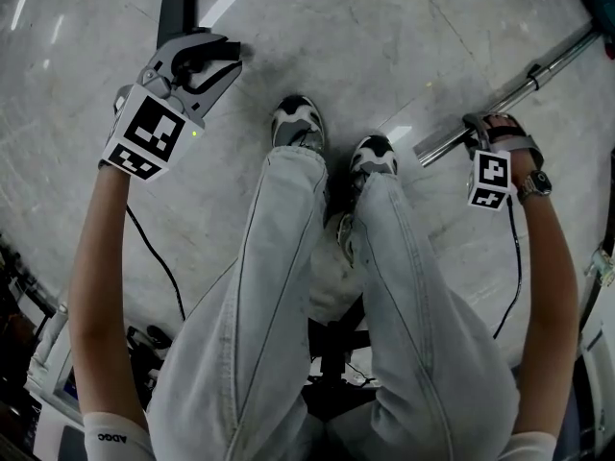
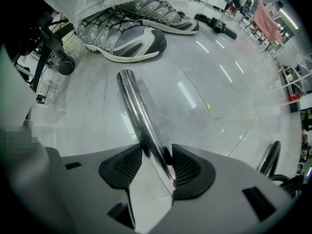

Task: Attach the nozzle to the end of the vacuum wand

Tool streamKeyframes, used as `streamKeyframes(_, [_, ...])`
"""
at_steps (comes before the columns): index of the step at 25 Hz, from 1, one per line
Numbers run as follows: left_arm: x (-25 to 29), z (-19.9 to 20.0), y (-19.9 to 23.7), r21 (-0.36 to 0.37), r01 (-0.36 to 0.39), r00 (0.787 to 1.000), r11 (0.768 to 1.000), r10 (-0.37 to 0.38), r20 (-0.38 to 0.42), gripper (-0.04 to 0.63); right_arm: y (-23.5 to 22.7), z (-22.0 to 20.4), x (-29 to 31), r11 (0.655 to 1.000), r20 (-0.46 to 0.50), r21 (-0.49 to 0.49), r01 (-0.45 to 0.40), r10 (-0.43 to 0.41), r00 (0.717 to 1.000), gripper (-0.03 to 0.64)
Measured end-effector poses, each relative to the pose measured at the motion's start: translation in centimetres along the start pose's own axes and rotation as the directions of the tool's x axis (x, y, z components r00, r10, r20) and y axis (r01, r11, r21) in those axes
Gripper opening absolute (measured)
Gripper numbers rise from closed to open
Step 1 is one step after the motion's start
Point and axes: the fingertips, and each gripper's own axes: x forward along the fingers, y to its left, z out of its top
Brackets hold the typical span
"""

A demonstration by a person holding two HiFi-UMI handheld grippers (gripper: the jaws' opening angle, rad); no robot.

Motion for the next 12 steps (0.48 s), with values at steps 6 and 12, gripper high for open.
streamKeyframes(6, [0.6, -1.9, 0.9, 0.020, 0.018, 0.999, 1.000, -0.017, -0.046, 0.159, -4.0, 2.2, -1.3, 0.998, 0.071, 0.036, 0.060, -0.062, 0.996, 0.184])
streamKeyframes(12, [2.8, -5.5, 0.6, 0.067, 0.086, 0.987, 0.994, -0.076, -0.139, 0.175, -10.1, 5.7, -3.1, 0.988, 0.148, 0.075, 0.132, -0.142, 0.979, 0.173])
